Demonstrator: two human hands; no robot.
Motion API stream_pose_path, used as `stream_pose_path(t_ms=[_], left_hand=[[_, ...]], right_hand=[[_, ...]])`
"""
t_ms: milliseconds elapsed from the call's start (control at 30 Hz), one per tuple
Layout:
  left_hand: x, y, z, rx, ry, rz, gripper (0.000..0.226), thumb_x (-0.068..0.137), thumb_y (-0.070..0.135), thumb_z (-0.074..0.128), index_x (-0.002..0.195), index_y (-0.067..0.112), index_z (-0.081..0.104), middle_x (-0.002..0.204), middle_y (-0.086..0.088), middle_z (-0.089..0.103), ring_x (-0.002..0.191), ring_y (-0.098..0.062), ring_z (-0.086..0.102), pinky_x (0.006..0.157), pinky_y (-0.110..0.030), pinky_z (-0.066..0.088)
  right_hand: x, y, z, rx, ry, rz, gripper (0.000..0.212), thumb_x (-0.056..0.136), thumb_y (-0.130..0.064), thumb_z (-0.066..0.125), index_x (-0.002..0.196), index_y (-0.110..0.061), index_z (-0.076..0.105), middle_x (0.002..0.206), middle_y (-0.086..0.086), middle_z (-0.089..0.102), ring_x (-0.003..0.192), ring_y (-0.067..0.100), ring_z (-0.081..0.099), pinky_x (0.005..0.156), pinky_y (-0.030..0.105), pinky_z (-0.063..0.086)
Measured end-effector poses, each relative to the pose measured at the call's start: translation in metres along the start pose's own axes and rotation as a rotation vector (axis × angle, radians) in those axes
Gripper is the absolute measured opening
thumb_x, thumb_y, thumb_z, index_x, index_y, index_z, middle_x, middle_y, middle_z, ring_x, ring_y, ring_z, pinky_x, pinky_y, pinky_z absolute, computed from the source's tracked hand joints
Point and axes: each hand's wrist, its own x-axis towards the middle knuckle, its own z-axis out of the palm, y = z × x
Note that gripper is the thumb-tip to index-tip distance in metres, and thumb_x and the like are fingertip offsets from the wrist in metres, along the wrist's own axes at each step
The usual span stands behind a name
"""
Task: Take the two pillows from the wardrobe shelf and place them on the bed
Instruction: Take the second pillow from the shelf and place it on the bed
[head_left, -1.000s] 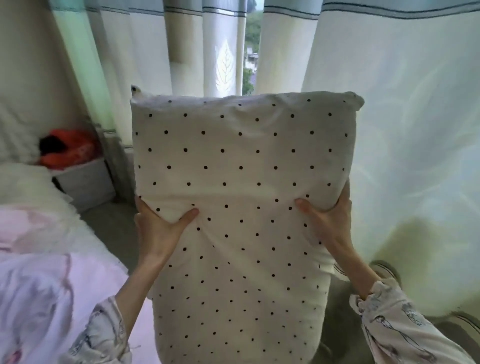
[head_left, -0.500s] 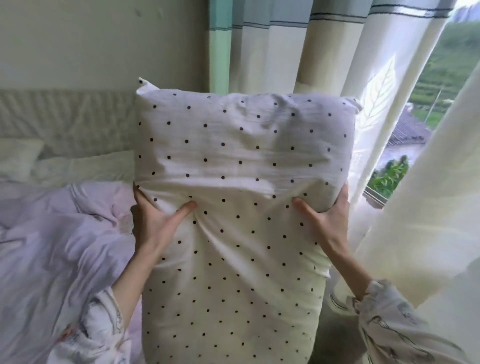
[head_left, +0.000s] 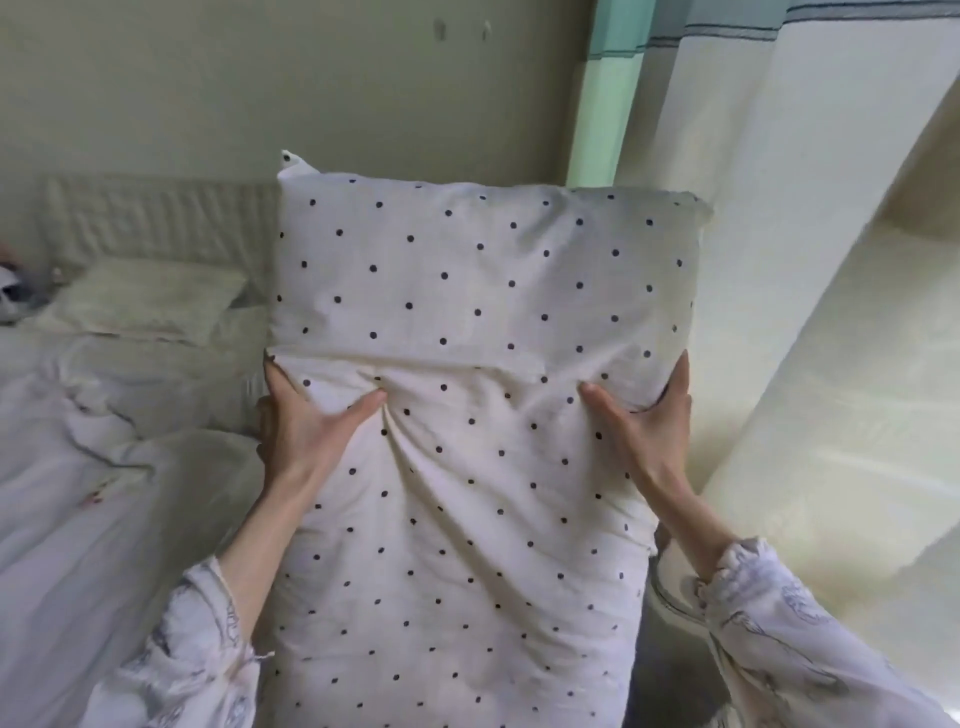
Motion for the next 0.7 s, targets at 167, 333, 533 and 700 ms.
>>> stream_pose_path(t_ms=[167,333,533,700], left_hand=[[0.071,-0.002,0.060,-0.041,0.082,-0.007,0.121,0.057,0.048,0.083,0.146,0.019,0.008,0.153,0.001,0.023,0.141,-0.015,0.022,0.105,-0.022,0.015],[0.134,0.001,0.104,-0.002,0.191,-0.071,0.121,0.055,0.051,0.083,0.146,0.023,0.008,0.150,-0.007,0.027,0.137,-0.018,0.027,0.100,-0.022,0.015],[0.213,-0.003,0.150,0.100,0.253,-0.237,0.117,0.052,0.055,0.082,0.142,0.030,0.012,0.136,-0.019,0.037,0.126,-0.036,0.041,0.103,-0.048,0.031],[0.298,-0.023,0.192,0.086,0.244,-0.247,0.122,0.049,0.056,0.081,0.145,0.027,0.012,0.135,-0.021,0.039,0.124,-0.038,0.042,0.105,-0.051,0.035]], right_hand=[[0.106,0.028,0.063,0.031,-0.109,0.002,0.108,0.056,-0.058,0.079,0.144,-0.034,0.020,0.135,-0.004,0.043,0.119,0.017,0.044,0.100,0.041,0.039],[0.195,0.035,0.122,0.044,-0.186,-0.014,0.110,0.054,-0.061,0.075,0.144,-0.041,0.014,0.133,0.000,0.042,0.117,0.020,0.044,0.099,0.043,0.038],[0.280,0.050,0.194,0.047,-0.254,-0.042,0.110,0.052,-0.066,0.071,0.143,-0.045,0.013,0.136,-0.001,0.044,0.121,0.026,0.047,0.101,0.051,0.040],[0.354,0.068,0.269,0.048,-0.290,-0.059,0.110,0.053,-0.066,0.070,0.144,-0.044,0.012,0.138,0.000,0.043,0.122,0.027,0.044,0.102,0.055,0.039]])
